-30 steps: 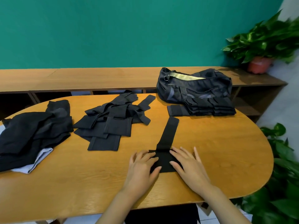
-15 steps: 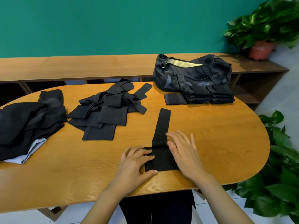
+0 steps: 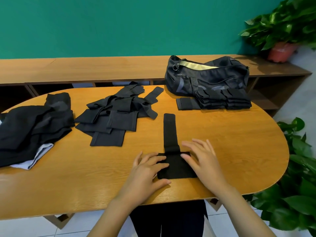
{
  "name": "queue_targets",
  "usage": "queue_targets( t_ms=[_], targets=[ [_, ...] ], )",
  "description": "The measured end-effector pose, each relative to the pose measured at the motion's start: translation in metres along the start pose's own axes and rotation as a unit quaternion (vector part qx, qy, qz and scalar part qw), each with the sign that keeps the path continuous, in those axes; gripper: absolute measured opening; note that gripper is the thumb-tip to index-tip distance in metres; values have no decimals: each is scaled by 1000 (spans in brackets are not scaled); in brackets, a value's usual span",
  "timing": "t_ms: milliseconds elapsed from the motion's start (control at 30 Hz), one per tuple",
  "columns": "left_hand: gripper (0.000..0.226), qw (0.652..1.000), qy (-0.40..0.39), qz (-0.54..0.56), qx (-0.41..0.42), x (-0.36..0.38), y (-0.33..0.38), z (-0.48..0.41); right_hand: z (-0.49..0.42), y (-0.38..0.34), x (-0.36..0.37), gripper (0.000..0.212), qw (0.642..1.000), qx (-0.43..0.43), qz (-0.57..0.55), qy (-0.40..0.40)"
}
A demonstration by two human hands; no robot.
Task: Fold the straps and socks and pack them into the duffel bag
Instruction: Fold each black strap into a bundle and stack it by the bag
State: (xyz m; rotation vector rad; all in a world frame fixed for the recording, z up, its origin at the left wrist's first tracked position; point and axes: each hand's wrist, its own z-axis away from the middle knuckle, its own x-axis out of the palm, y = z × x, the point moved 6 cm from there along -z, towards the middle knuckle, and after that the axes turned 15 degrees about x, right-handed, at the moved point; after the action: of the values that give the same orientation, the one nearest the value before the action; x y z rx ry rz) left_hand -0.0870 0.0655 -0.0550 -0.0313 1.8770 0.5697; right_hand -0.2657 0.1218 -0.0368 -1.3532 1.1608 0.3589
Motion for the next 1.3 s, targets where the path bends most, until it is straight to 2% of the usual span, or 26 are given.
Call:
queue_targets(
  t_ms=[167,333,500,633,800,1033,1167,1300],
  targets=[
    [52,999,34,-3,4,8,9,3,39,10,12,43,999,-48,5,13],
    [36,991,130,-17,7,12,7,8,46,11,18,54,998,-47,20,32],
    [36,986,162,-40,3,11,10,9,46,11,20,46,999,-30,22,32],
    [36,982,184,-17,-25,8,7,10,44,10,21,42,998,-20,30,43],
    [40,980,192,11,-53,7,3,11,43,4,21,35,998,-6,29,57],
    [41,984,163,6,-72,10,3,7,36,-2,25,42,998,19,35,40],
    [25,981,172,-12,-89,8,5,0,34,1,26,41,999,33,7,23],
    [27,979,175,-12,-101,8,4,-5,35,4,23,45,999,34,-15,9]
  ],
)
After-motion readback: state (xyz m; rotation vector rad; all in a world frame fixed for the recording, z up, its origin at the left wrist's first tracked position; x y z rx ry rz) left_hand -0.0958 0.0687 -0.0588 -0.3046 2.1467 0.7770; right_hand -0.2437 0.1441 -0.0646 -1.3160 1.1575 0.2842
